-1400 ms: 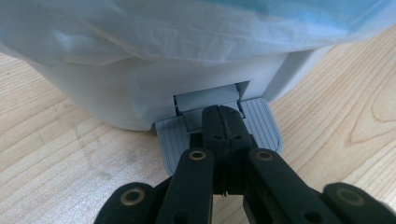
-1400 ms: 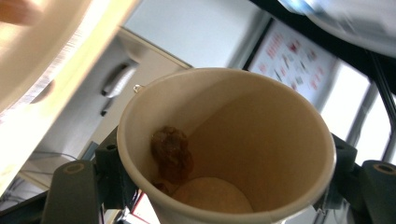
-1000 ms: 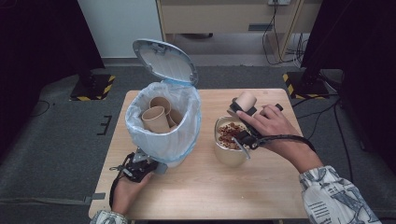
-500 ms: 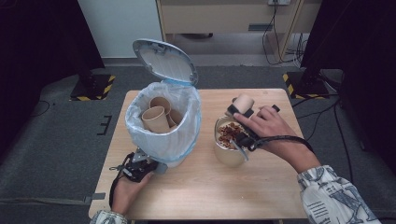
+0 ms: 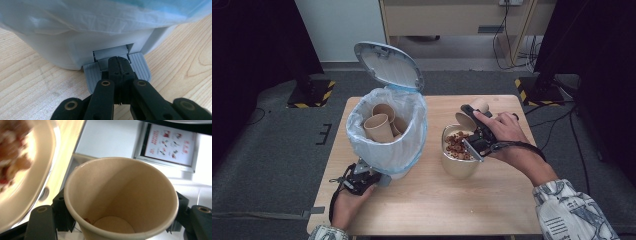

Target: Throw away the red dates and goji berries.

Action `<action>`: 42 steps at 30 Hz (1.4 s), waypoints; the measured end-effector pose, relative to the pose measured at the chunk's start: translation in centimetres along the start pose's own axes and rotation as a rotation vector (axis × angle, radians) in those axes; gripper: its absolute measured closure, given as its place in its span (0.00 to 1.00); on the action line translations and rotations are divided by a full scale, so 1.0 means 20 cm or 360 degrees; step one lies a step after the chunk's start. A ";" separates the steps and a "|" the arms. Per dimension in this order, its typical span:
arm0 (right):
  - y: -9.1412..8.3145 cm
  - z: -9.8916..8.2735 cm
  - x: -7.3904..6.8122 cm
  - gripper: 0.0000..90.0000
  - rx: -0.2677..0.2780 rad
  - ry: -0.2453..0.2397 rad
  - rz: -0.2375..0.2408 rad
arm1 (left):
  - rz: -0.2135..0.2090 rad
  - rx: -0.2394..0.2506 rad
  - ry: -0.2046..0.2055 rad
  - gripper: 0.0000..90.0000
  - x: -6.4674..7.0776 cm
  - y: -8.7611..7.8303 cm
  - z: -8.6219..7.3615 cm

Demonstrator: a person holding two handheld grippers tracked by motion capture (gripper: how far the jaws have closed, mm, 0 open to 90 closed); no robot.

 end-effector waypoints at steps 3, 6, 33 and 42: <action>0.00 0.00 0.04 0.31 0.0025 0.0117 -0.0008 | 0.0000 -0.0001 0.0001 1.00 0.00 0.00 0.00; 0.00 0.00 0.06 0.31 0.0032 0.0179 -0.0008 | 0.0000 0.0000 0.0001 1.00 0.00 0.00 0.00; 0.05 0.05 0.28 0.30 0.0147 0.0601 0.0021 | 0.0000 0.0000 0.0001 1.00 0.00 0.00 0.00; 0.07 0.06 0.34 0.30 0.0177 0.0690 0.0028 | 0.0002 0.0001 0.0002 1.00 0.00 0.00 0.00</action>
Point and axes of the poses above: each handheld gripper's, and its own axes: y roughly forward along the jaws, z roughly out of its top, x roughly to its right, the point moved 9 cm from there along y, roughly forward along the jaws, and after that the axes turned 11 degrees about -y, right-handed, at the moved point
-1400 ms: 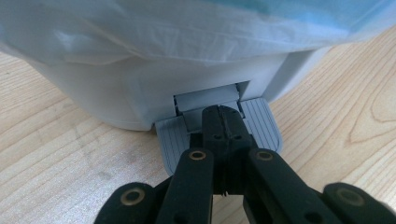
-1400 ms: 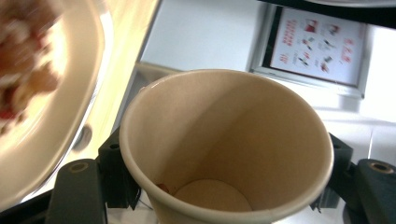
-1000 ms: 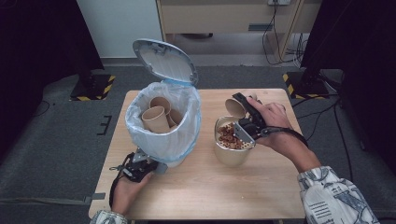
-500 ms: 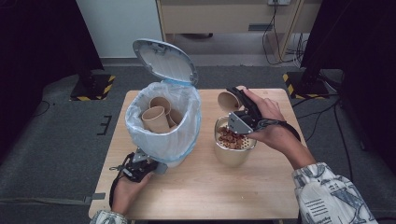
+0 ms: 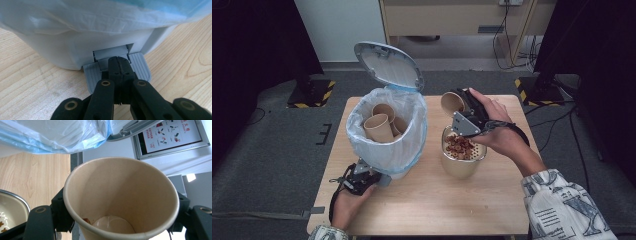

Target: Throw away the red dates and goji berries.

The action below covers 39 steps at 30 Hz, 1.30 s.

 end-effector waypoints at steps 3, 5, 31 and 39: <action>0.01 0.01 0.01 0.30 -0.0003 0.0000 0.0007 | -0.0002 -0.0001 0.0000 1.00 0.00 0.00 0.00; 0.02 0.03 0.02 0.30 0.0004 0.0003 0.0012 | -0.0002 -0.0001 -0.0001 1.00 0.00 0.00 0.00; 0.08 0.20 0.13 0.30 0.0064 0.0006 0.0016 | -0.0003 0.0004 -0.0005 1.00 0.00 0.00 0.00; 0.08 0.25 0.17 0.30 0.0094 -0.0006 0.0005 | -0.0004 0.0004 -0.0004 1.00 0.00 0.00 0.00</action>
Point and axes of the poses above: each handheld gripper's, and its own axes: y roughly forward along the jaws, z roughly out of its top, x roughly to its right, the point moved 9 cm from there along y, roughly forward along the jaws, and after that the axes turned 11 degrees about -y, right-handed, at the moved point
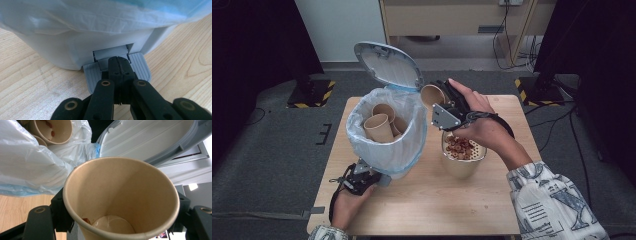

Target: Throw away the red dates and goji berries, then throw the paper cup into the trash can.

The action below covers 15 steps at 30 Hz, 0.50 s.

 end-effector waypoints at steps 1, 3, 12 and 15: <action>0.00 0.00 0.00 0.30 0.0000 -0.0002 0.0000 | 0.0000 0.0000 -0.0001 1.00 0.00 0.00 0.00; 0.00 0.00 0.00 0.30 0.0002 -0.0001 0.0002 | -0.0001 0.0000 -0.0001 1.00 0.00 0.00 0.00; 0.01 0.04 0.02 0.30 0.0015 0.0006 0.0011 | 0.0000 0.0000 -0.0001 1.00 0.00 0.00 0.00; 0.02 0.06 0.04 0.30 0.0030 0.0018 0.0007 | 0.0004 0.0001 0.0000 1.00 0.00 0.00 0.00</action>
Point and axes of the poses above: each handheld gripper's, and its own axes: y roughly forward along the jaws, z roughly out of its top, x roughly to its right, the point moved 9 cm from there along y, roughly forward along the jaws, and after that the axes turned 11 degrees about -y, right-handed, at the moved point
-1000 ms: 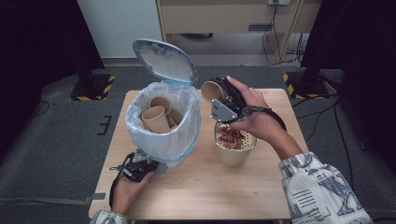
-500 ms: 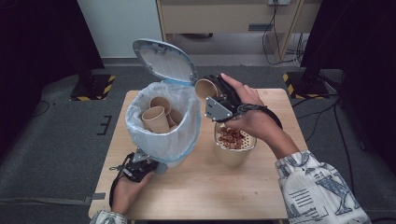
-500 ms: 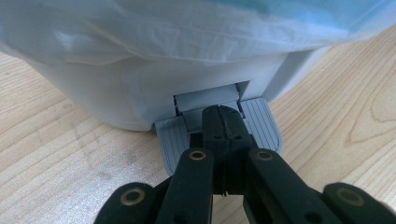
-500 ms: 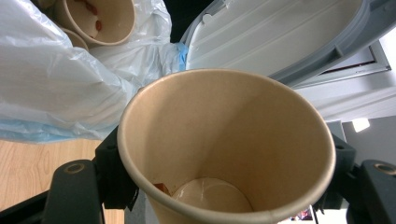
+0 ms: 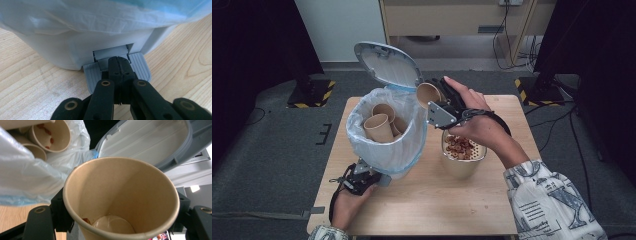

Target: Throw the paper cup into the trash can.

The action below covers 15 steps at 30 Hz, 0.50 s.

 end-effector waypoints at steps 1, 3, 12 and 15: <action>0.00 0.01 0.00 0.30 0.0001 0.0004 0.0001 | -0.0001 0.0000 0.0000 1.00 0.00 0.00 0.00; 0.01 0.03 0.02 0.30 0.0017 0.0015 -0.0003 | -0.0002 -0.0001 0.0000 1.00 0.00 0.00 0.00; 0.04 0.10 0.05 0.30 0.0118 0.0211 0.0006 | -0.0001 -0.0001 0.0000 1.00 0.00 0.00 0.00; 0.05 0.11 0.06 0.30 0.0138 0.0255 0.0012 | -0.0001 0.0000 0.0000 1.00 0.00 0.00 0.00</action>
Point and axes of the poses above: each handheld gripper's, and its own axes: y roughly forward along the jaws, z roughly out of its top, x roughly to its right, the point moved 9 cm from there along y, roughly forward along the jaws, and after that the axes turned 11 degrees about -y, right-handed, at the moved point
